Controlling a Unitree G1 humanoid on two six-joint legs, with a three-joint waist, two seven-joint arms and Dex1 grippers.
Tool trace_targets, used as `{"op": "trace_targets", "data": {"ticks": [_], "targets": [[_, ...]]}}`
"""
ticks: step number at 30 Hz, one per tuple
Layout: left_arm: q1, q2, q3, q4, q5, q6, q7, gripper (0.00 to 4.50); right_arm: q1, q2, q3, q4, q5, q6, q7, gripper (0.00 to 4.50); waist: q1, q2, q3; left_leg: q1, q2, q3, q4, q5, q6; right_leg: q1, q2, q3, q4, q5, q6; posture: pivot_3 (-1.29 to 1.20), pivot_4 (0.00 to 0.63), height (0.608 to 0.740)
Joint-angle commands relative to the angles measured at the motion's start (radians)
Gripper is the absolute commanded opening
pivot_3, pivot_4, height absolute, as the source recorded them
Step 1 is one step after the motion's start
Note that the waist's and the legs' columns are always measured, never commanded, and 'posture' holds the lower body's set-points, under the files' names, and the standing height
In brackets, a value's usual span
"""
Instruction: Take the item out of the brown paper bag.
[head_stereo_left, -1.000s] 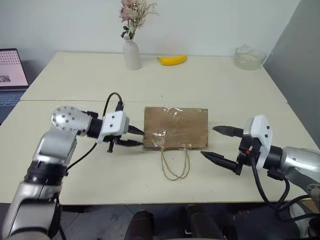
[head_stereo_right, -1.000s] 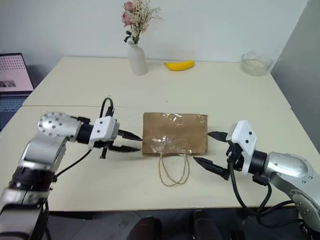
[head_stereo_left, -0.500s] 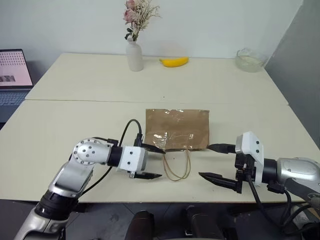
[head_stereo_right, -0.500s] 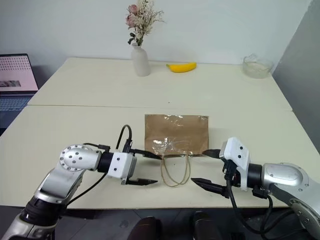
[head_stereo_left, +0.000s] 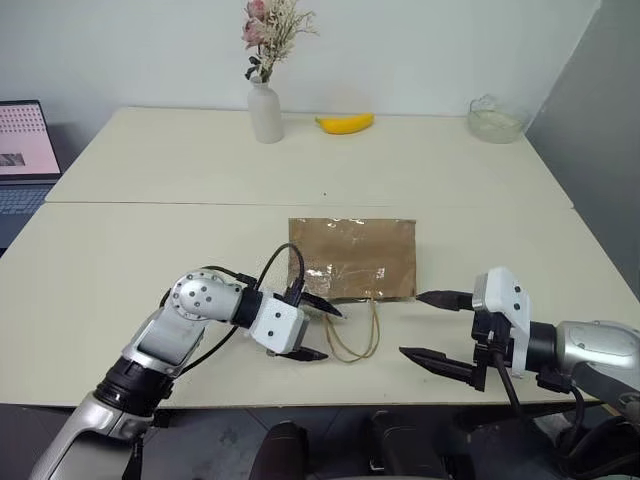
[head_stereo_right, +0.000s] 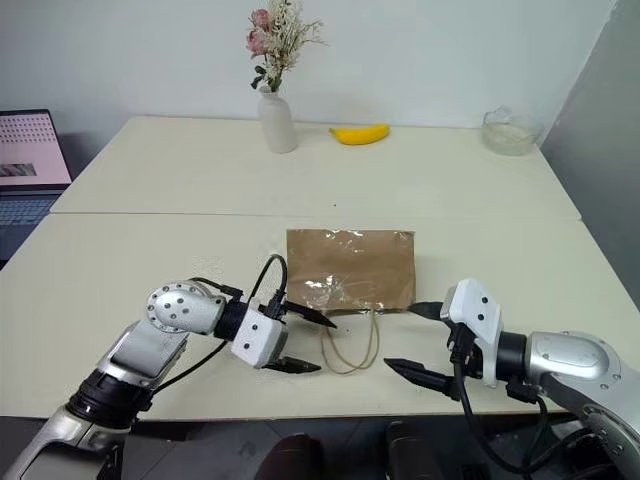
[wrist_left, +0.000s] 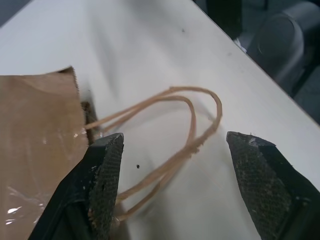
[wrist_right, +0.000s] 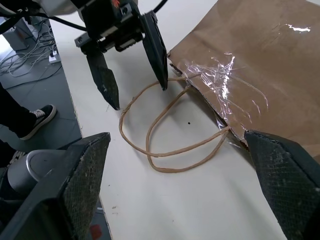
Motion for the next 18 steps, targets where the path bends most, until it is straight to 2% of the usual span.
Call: {"op": "trace_targets", "data": {"ticks": [1, 4, 11, 13, 18], "targets": [[-0.057, -0.062, -0.066, 0.071, 0.051, -0.092, 0.009, 3.45, -0.003, -0.002, 0.008, -0.037, 0.003, -0.003, -0.002, 4.5, 0.0, 0.0, 0.0, 0.0, 0.0, 0.0, 0.0, 0.0, 0.0, 0.0, 0.0, 0.0, 0.0, 0.0, 0.0, 0.0, 0.15, 0.74], [-0.077, -0.097, -0.092, 0.123, 0.066, -0.128, 0.016, 2.85, 0.005, -0.007, 0.029, -0.041, -0.015, -0.007, 0.004, 4.5, 0.0, 0.0, 0.0, -0.001, -0.001, 0.0, 0.0, 0.0, 0.0, 0.0, 0.0, 0.0, 0.0, 0.0, 0.0, 0.0, 0.15, 0.74], [-0.065, -0.105, -0.063, 0.101, -0.014, -0.016, 0.006, 0.52, 0.072, -0.057, 0.089, -0.04, -0.117, -0.042, 0.044, 4.5, -0.002, 0.0, 0.0, 0.0, 0.0, -0.001, 0.0, 0.0, 0.0, 0.0, 0.0, 0.0, 0.0, 0.0, 0.0, 0.0, 0.15, 0.74], [-0.054, -0.093, -0.047, 0.075, -0.043, 0.041, 0.008, 0.02, 0.092, -0.061, 0.123, -0.035, -0.16, -0.065, 0.053, 4.5, -0.003, 0.0, 0.0, -0.001, 0.0, 0.0, 0.0, 0.0, 0.0, 0.0, 0.0, 0.0, 0.0, 0.0, 0.0, 0.0, 0.15, 0.74], [-0.029, -0.083, -0.023, 0.004, -0.088, 0.156, 0.029, 0.02, 0.075, -0.016, 0.245, -0.013, -0.252, -0.109, 0.051, 4.5, -0.003, 0.0, 0.0, 0.0, 0.001, 0.0, 0.0, 0.0, 0.0, 0.0, 0.0, 0.0, 0.0, 0.0, 0.0, 0.0, 0.15, 0.74]]}}
